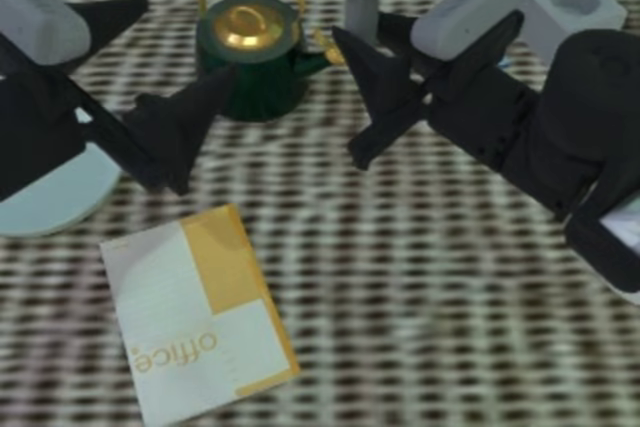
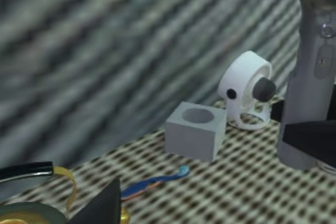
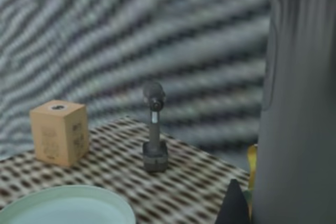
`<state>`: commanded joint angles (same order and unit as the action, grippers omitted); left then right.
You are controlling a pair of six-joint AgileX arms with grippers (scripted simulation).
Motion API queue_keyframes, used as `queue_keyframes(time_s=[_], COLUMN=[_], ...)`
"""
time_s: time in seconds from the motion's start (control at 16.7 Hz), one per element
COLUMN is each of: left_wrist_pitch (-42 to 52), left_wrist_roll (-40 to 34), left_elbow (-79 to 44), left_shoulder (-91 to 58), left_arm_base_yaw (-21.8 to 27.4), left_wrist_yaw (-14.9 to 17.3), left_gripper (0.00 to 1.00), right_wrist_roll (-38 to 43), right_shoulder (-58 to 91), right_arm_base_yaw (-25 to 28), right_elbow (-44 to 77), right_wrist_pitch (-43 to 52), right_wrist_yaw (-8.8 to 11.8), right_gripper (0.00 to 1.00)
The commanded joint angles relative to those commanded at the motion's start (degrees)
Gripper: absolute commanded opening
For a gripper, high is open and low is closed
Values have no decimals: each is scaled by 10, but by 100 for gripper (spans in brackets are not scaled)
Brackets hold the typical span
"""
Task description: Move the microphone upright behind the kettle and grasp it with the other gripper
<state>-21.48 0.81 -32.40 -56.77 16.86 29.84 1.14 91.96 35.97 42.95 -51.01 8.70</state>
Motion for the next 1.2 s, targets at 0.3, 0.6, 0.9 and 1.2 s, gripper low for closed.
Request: queue_keyframes(time_s=[0.3,0.6,0.9,1.2], left_wrist_pitch=[-49,-52,-71,-100], left_wrist_roll=[3,4,3,1], left_elbow=[-72,-76,-131,-222], left_shoulder=[-115,-122,-190,-313], left_arm_base_yaw=[35,35,72,133], left_wrist_yaw=[62,66,35,-24], left_gripper=[100,100,100,100], right_wrist_roll=[0,0,0,0], right_shoulder=[0,0,0,0], right_arm_base_yaw=[0,0,0,0], right_elbow=[0,0,0,0], right_wrist_pitch=[0,0,0,0], right_wrist_yaw=[0,0,0,0], right_gripper=[0,0,0,0])
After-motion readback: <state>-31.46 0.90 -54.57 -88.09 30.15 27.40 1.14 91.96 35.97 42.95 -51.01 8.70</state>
